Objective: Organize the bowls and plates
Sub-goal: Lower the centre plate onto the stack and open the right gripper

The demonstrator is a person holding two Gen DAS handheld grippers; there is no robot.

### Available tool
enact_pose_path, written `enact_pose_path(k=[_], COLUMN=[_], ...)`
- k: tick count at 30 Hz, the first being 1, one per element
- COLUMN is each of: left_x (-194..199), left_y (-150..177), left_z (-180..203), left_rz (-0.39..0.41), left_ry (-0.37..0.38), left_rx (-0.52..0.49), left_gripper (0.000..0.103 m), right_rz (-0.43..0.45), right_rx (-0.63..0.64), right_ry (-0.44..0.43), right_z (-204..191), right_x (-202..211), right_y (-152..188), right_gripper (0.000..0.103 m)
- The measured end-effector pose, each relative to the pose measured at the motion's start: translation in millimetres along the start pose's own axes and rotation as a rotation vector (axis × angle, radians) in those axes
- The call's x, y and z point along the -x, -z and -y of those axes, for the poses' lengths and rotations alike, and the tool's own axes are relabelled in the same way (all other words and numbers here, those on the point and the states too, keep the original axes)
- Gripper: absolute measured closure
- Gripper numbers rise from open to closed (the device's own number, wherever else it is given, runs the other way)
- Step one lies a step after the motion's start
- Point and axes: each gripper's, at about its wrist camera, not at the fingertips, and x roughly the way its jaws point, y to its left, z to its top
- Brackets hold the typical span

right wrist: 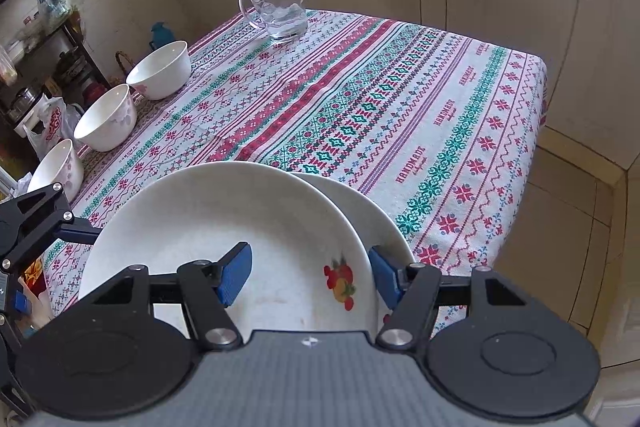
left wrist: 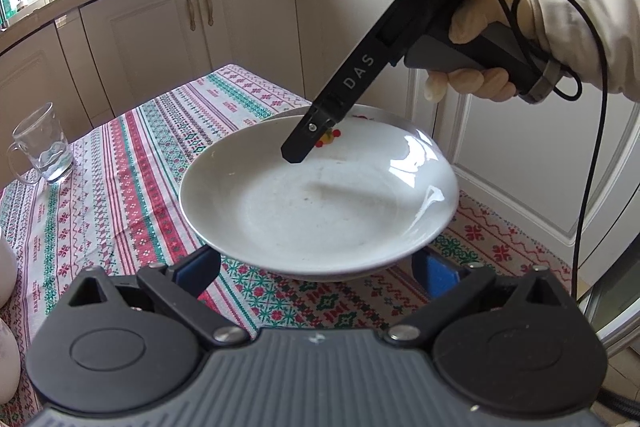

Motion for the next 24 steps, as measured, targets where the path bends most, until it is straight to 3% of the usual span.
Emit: enact_pose_path(k=[24], left_x=[0.4], left_y=[-0.8], left_z=[-3.5], left_rz=[-0.002], left_ry=[0.031], left_rx=[-0.006], left_gripper=[0.001], right_rz=[-0.073], right_rx=[0.085], right_ry=[0.104], right_z=[-17.3], right_x=[2.2], right_y=[0.2], right_gripper=[0.029])
